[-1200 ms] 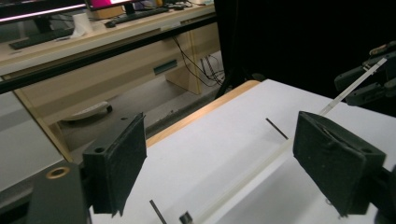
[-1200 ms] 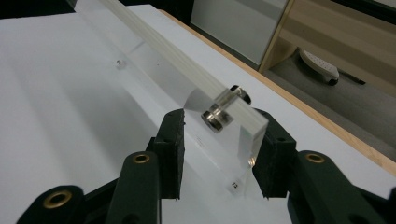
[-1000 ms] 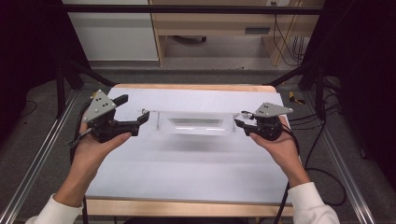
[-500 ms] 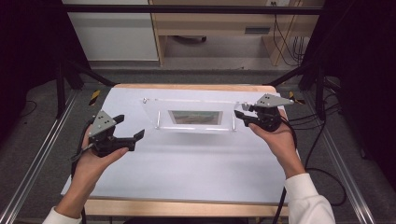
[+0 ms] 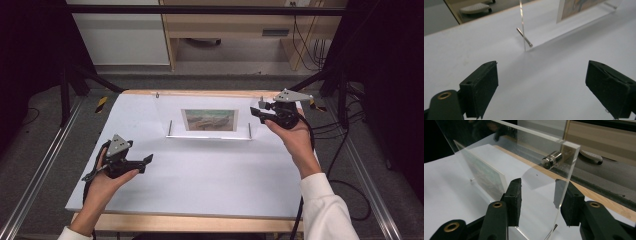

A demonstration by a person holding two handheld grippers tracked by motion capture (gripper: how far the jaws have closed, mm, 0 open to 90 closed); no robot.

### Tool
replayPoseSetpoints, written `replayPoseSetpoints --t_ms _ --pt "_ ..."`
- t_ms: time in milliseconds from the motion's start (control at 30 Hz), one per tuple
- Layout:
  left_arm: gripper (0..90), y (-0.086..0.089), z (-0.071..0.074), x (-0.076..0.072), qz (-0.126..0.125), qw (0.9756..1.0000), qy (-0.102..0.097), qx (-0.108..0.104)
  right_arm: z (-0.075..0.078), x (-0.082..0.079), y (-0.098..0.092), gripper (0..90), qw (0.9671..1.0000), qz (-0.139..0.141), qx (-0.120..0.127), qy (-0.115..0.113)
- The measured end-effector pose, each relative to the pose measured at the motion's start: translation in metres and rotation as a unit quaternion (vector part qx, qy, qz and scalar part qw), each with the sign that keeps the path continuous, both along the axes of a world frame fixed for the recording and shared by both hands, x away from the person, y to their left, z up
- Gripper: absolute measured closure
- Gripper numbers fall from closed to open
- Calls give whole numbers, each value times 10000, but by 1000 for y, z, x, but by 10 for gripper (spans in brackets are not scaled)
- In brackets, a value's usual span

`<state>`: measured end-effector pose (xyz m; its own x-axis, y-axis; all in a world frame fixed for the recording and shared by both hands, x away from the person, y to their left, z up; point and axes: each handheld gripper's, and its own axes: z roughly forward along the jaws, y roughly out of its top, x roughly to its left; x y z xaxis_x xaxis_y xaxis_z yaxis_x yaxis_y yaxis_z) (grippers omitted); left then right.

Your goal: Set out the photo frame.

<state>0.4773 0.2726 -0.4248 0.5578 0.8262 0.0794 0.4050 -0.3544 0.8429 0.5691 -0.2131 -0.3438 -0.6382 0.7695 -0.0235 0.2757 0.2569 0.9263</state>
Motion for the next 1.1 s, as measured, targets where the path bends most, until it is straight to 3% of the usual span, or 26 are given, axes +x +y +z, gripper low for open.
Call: replayPoseSetpoints --t_ms 500,1100 --pt "107 12 -21 -14 -67 9993 303 230 -1 23 -1 560 9994 -161 289 137" --pt "109 23 -27 -19 -49 9990 377 255 -5 45 0 541 9958 -466 675 405"
